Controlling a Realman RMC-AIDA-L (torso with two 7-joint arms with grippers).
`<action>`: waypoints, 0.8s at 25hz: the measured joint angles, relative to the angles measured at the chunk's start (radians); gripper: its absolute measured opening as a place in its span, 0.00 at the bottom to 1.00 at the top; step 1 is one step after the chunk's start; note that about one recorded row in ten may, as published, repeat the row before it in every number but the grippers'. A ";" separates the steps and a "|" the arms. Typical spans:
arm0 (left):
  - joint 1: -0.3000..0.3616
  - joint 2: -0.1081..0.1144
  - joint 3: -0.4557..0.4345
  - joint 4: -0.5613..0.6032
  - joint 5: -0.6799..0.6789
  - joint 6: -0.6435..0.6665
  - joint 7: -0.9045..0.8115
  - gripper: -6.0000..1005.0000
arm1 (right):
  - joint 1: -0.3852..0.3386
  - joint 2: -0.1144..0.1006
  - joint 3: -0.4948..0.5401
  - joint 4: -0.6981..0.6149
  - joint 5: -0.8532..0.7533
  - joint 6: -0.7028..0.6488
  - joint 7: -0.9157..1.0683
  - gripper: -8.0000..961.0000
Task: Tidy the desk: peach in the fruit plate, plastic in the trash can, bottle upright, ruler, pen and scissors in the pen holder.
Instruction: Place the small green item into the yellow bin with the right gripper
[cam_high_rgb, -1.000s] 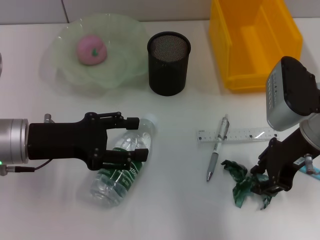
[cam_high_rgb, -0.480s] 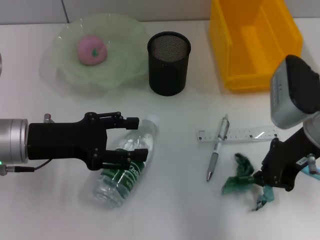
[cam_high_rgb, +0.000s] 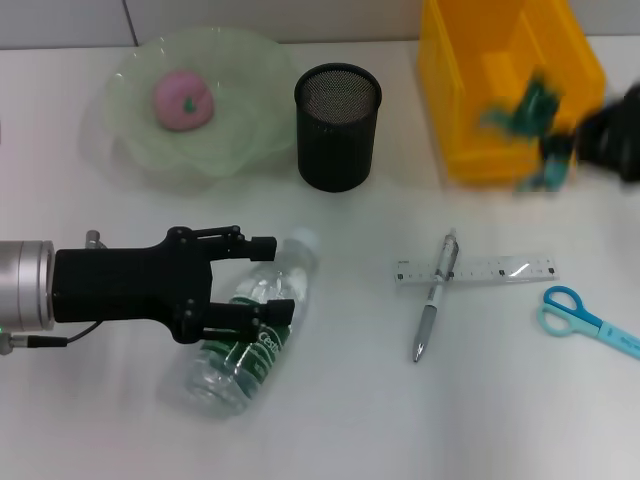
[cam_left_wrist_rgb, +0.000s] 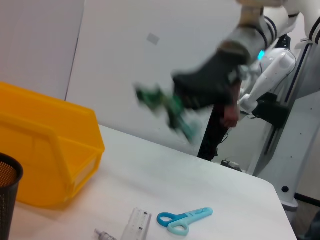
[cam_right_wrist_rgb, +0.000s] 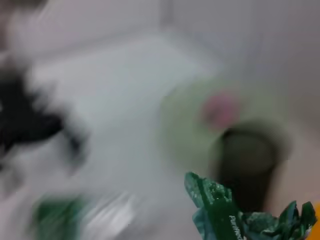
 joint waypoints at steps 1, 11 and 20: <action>0.000 0.000 0.000 0.000 -0.001 0.000 0.000 0.81 | -0.009 0.003 0.068 0.043 0.071 0.111 -0.033 0.01; -0.005 -0.001 0.000 0.000 -0.004 0.001 -0.010 0.81 | 0.081 0.001 0.077 0.556 0.270 0.686 -0.255 0.05; -0.004 0.000 0.000 0.000 -0.012 0.004 -0.021 0.81 | 0.116 0.003 0.002 0.641 0.273 0.806 -0.261 0.27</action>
